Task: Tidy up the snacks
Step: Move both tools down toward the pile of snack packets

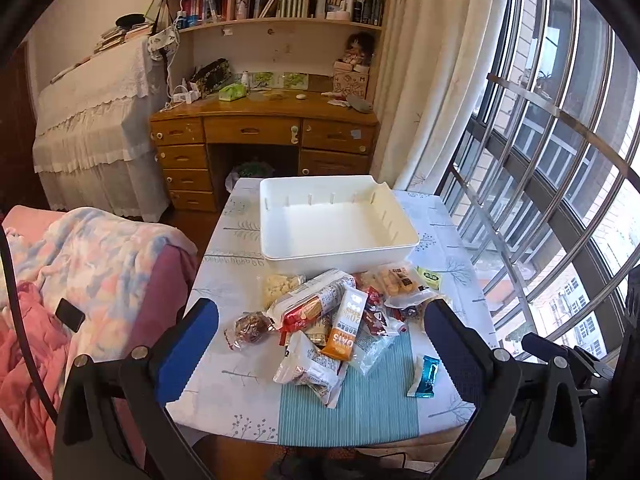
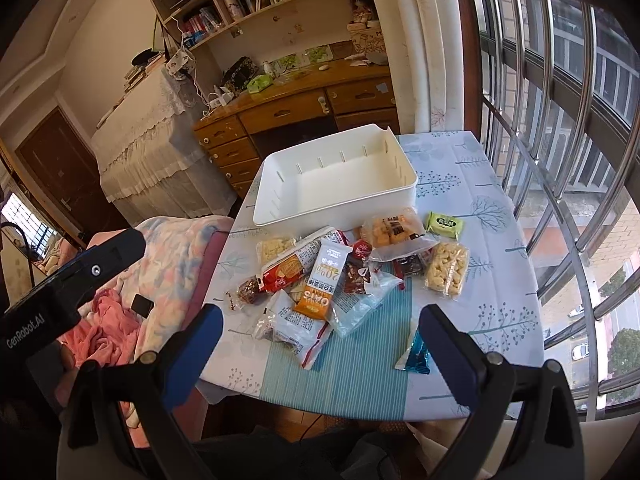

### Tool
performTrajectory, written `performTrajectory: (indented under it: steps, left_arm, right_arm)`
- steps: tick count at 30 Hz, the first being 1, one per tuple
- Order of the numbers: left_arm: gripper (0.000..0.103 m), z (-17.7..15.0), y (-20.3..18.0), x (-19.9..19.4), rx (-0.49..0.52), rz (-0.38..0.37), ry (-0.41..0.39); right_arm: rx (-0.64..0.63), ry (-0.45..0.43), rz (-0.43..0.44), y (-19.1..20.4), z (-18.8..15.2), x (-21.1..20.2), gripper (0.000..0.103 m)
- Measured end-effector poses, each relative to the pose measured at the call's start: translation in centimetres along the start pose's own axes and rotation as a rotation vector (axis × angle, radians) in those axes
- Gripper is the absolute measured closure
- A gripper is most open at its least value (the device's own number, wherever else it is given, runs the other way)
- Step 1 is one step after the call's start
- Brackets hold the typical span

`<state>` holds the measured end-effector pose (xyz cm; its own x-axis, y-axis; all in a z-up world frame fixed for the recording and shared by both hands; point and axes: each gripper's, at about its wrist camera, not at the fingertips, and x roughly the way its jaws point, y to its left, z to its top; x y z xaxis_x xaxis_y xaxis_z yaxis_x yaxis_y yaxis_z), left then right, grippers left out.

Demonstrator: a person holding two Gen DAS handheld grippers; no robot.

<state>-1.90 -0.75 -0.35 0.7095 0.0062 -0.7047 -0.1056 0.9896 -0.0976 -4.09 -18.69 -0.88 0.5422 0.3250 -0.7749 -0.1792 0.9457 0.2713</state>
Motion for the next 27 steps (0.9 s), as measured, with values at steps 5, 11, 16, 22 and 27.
performTrajectory:
  steps: [5, 11, 16, 22, 27]
  left_arm:
    - [0.001, -0.8, -0.6, 0.2, 0.005, 0.067, 0.014]
    - [0.001, -2.9, -1.0, 1.4, 0.015, 0.136, 0.088]
    - [0.001, -4.4, -0.3, 3.0, -0.02, 0.143, 0.173]
    - [0.001, -6.4, 1.1, 6.4, -0.08, 0.145, 0.314]
    - [0.001, -8.1, 2.0, 9.7, -0.111, 0.092, 0.411]
  right_arm:
    - [0.023, -0.013, 0.005, -1.9, -0.5, 0.2, 0.004]
    - [0.071, 0.015, 0.0, -4.3, -1.4, 1.1, 0.004]
    - [0.126, 0.062, -0.01, -6.0, -1.9, 2.3, 0.004]
    - [0.17, 0.117, -0.037, -7.6, -2.4, 3.5, 0.004]
    - [0.222, 0.182, -0.057, -9.0, -2.6, 4.9, 0.004]
